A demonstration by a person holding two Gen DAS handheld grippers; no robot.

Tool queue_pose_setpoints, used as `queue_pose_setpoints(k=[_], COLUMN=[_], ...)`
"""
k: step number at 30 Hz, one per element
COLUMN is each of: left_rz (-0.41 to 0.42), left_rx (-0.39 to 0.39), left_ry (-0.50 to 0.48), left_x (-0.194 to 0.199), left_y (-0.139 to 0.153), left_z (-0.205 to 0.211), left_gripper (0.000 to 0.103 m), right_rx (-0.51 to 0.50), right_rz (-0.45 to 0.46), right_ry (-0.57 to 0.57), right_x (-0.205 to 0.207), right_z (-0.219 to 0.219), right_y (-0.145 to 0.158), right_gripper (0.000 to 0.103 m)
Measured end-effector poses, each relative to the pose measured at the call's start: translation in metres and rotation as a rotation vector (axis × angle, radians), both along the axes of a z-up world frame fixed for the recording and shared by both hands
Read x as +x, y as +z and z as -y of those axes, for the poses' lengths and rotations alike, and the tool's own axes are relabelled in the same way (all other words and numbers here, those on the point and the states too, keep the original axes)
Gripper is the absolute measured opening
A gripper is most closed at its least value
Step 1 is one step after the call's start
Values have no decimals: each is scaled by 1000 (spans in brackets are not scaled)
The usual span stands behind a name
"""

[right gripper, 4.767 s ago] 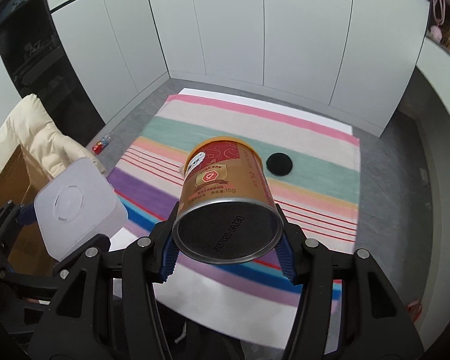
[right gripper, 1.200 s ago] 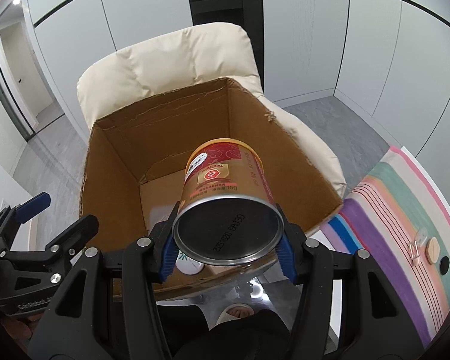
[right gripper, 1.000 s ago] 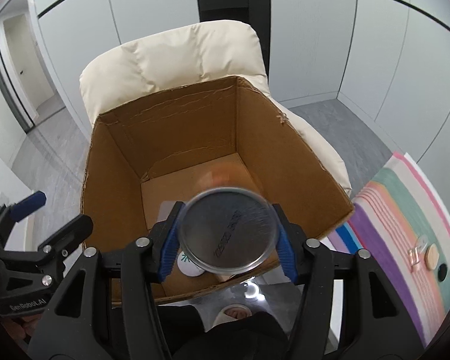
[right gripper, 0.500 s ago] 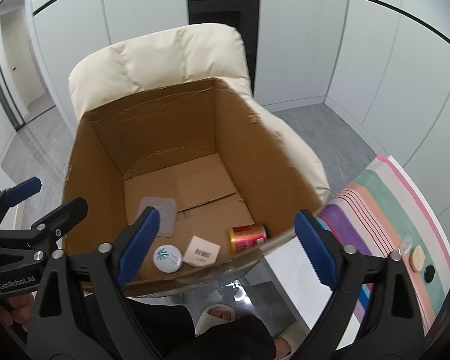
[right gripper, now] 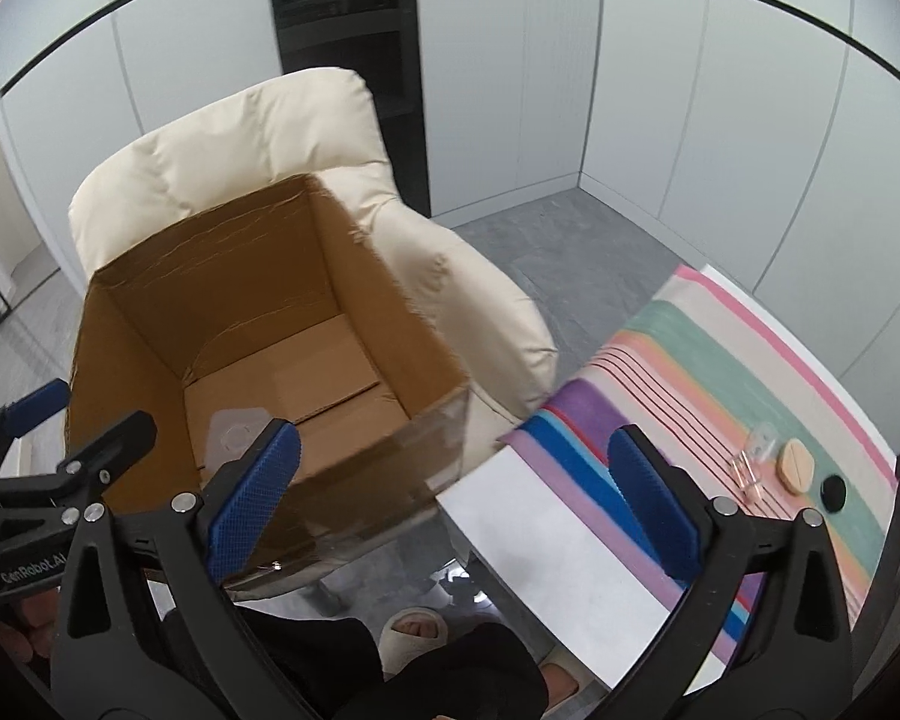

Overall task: Organize objects
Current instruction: 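Move both open tools back over the striped table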

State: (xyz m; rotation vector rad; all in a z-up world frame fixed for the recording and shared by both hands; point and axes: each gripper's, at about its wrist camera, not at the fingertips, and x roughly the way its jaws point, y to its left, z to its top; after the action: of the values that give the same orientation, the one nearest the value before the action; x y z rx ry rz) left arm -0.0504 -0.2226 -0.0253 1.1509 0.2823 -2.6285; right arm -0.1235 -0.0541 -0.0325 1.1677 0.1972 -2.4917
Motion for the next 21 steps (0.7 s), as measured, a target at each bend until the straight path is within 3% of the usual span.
queue_pose_setpoints(k=[21], left_rz=[-2], left_rx=[14], left_ry=[-126], left_x=[-30], left_y=[-1], left_z=[-66], left_gripper=[103], right_rx=[29], right_rz=[-15], right_ry=[-132], right_x=[-4], right_z=[-80], right_y=[0], right_gripper=[103])
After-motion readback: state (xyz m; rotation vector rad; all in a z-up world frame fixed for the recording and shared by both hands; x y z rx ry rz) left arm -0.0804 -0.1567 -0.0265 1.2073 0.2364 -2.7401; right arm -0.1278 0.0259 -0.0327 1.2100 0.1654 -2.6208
